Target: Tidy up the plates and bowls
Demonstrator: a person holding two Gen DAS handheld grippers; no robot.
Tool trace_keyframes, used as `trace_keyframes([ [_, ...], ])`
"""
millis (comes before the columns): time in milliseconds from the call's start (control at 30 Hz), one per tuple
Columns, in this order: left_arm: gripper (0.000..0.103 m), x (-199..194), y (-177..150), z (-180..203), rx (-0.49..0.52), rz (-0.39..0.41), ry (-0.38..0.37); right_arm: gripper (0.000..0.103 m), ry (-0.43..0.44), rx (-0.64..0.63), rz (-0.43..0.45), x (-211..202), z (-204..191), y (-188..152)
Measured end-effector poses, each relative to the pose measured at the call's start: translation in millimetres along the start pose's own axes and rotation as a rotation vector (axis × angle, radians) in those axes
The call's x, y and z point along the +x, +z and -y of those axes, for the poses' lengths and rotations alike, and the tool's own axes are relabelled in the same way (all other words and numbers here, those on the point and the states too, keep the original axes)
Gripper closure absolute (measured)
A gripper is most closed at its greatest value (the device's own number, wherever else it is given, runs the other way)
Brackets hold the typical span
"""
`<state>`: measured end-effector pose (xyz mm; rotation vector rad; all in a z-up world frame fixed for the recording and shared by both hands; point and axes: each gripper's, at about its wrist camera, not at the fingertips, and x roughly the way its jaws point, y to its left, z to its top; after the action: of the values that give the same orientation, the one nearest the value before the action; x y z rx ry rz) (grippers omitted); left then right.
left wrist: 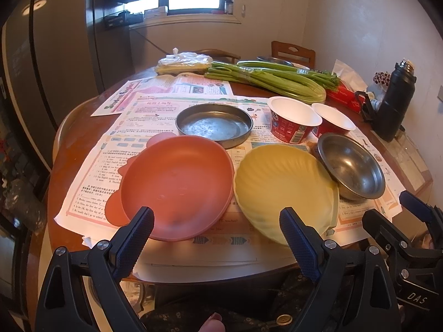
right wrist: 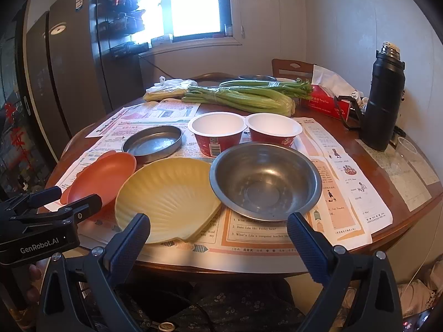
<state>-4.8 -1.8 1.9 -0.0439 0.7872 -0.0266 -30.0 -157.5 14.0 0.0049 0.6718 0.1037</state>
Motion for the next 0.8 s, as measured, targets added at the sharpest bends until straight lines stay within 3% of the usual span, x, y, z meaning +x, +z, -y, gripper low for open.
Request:
trace_keyframes([
  [800,0.011,0.2,-0.9,-0.6,0.008,0.000,-0.001,0.003,-0.001,-0.005,0.002,1.8,-0.3,-1.3],
])
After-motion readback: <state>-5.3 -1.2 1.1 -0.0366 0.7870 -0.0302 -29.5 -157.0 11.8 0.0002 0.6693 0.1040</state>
